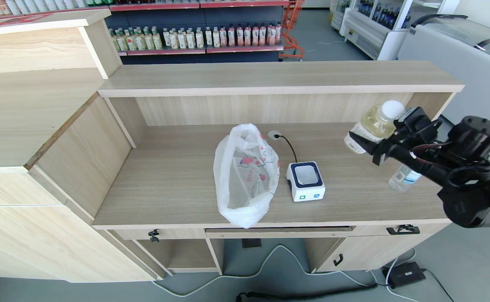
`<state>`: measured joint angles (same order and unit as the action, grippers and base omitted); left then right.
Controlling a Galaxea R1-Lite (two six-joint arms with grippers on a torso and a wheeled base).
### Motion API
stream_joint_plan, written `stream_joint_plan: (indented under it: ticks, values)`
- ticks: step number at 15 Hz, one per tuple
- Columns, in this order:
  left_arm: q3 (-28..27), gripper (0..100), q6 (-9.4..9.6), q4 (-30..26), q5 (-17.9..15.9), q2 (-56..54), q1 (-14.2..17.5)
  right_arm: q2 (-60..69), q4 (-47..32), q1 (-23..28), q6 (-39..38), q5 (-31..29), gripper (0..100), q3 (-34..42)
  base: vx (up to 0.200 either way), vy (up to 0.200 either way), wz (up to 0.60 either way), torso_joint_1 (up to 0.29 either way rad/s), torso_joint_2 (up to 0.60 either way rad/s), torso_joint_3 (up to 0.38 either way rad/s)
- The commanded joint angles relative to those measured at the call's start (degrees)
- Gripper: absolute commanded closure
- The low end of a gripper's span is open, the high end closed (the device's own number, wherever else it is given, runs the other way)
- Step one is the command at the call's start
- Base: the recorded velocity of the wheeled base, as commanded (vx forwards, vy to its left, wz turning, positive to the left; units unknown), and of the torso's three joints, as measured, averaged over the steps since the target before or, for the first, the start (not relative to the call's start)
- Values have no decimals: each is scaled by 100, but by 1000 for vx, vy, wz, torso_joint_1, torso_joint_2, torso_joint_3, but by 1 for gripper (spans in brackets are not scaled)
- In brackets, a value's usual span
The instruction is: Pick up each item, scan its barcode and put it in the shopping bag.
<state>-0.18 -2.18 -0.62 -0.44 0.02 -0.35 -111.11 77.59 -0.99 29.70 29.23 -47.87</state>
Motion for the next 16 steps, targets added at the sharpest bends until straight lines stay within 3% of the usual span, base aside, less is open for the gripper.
stream_joint_plan:
  ticks: [1,2,4,6,7,12,14,16]
  values:
    - [1,0,-2,1,0,-2,0,2541,-1959,503,-1159,-1658,100,894,0,0,0,0,0,0]
    - [1,0,-2,1,0,-2,0,2937,-2187,1004,-1352,-1710,100,1386,0,0,0,0,0,0]
    - [1,0,-2,1,0,-2,0,3156,-1906,1637,-1335,-1746,100,2054,0,0,0,0,0,0]
    - [1,0,-2,1,0,-2,0,3218,-1906,1892,-1335,-2000,100,2080,0,0,0,0,0,0]
    - [1,0,-2,1,0,-2,0,3200,-1897,2050,-1326,-2405,100,2080,0,0,0,0,0,0]
    - [1,0,-2,1,0,-2,0,3104,-1563,2120,-1265,-3064,100,2142,0,0,0,0,0,0]
    - [1,0,-2,1,0,-2,0,2945,-1572,2103,-1352,-2809,100,2151,0,0,0,0,0,0]
    - [1,0,-2,1,0,-2,0,2893,-1422,1821,-2267,-2519,100,2194,0,0,0,0,0,0]
